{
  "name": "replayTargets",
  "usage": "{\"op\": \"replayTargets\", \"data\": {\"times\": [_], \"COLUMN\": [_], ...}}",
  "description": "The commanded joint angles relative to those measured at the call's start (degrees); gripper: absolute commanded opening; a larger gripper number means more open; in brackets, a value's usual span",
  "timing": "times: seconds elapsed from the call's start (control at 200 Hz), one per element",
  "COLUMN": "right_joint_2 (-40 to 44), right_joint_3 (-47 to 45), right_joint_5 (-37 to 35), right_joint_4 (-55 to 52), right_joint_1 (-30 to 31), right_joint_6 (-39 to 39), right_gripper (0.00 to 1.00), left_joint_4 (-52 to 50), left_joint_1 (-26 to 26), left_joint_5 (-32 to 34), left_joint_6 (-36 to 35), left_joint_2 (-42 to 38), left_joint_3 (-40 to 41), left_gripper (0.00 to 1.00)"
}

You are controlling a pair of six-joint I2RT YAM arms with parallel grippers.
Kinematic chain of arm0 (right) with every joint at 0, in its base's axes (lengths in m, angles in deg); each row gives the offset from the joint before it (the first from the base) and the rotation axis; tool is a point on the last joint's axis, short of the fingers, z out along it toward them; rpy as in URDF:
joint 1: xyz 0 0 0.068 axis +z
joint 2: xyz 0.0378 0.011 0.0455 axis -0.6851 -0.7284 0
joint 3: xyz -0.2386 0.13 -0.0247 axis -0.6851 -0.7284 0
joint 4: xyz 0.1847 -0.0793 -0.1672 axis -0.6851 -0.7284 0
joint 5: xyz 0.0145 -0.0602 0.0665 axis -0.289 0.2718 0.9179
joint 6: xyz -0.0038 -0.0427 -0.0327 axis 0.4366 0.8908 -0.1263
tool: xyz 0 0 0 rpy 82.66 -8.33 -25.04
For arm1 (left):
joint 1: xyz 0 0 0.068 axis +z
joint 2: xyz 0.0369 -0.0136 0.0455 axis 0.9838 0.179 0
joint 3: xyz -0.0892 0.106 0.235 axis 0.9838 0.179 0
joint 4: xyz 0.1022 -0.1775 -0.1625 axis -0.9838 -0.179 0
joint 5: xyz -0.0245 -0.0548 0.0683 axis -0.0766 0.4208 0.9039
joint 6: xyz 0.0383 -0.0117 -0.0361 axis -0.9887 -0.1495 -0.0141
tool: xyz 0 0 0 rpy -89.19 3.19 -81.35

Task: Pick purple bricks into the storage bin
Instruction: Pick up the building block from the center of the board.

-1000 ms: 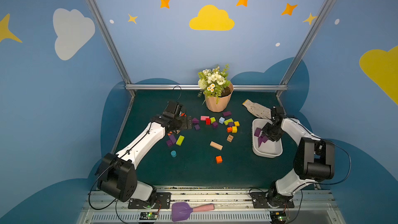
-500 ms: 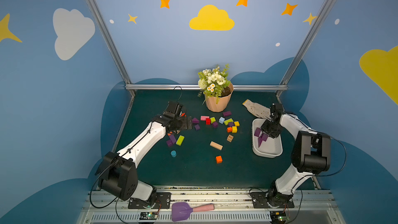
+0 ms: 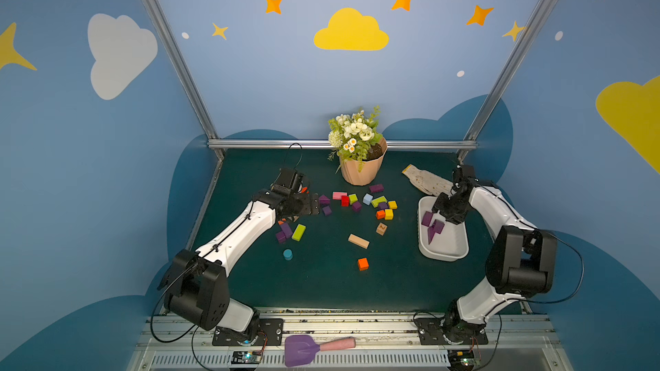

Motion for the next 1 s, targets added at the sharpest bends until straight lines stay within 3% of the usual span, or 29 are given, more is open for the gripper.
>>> {"op": "replayTargets", "data": {"times": [0.0,0.385,0.996], "right_joint_2": [3.39,9.9,9.31], "right_joint_3": [1.3,1.88,-2.13], "right_joint_5": [4.07,15.57,20.1], "right_joint_4": [-3.16,0.34,12.64], "right_joint_1": [1.07,8.04,18.2], "right_joint_6": [4.22,14.42,20.82], "right_gripper": [0.58,0.66,0.65], "left_joint_4": [0.3,0.29,0.31], "left_joint_1": [0.26,0.24,0.3], "left_joint_5": [-0.72,-1.54,-1.45], "left_joint_6": [-0.43,-0.52,-0.67], "left_joint_2": [0.26,0.6,0.0], "left_joint_3": [-0.76,-0.89,-0.8], "left_gripper": [1.0,1.0,1.0]}}
